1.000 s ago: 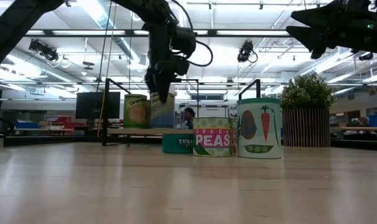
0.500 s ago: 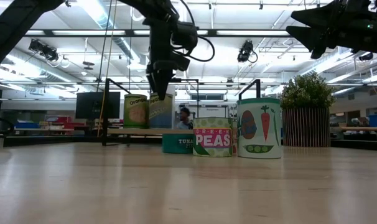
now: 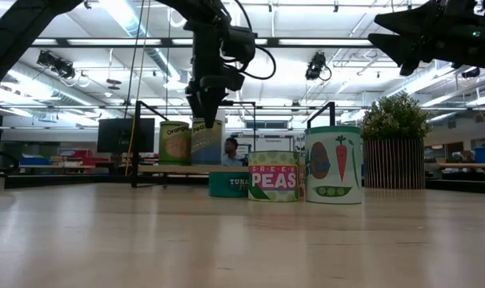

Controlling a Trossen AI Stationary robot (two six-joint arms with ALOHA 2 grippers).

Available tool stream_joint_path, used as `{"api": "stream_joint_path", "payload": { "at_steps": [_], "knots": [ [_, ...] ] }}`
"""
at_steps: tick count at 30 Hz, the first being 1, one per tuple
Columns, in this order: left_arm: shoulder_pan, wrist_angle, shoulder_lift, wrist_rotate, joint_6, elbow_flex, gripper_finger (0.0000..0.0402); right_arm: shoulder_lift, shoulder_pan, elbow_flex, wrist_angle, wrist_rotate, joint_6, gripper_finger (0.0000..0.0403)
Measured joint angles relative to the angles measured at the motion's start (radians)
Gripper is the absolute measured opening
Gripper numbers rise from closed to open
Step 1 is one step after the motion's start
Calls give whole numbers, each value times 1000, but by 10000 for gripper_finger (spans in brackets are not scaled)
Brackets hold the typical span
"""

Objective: Pick and place cans onto a shelf
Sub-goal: Put the canned peas on the shelf

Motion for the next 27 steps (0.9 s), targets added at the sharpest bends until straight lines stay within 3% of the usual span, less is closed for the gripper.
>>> {"api": "stream_joint_path", "payload": {
  "at_steps": [10, 17, 27],
  "knots": [
    [19, -22, 2, 6, -215, 0, 355, 0, 0, 0, 0, 0, 0, 250],
    [24, -26, 2, 8, -287, 0, 355, 7, 0, 0, -29, 0, 2, 250],
    [24, -28, 2, 34, -288, 0, 355, 272, -11, 48, 30, -18, -8, 250]
  ]
}}
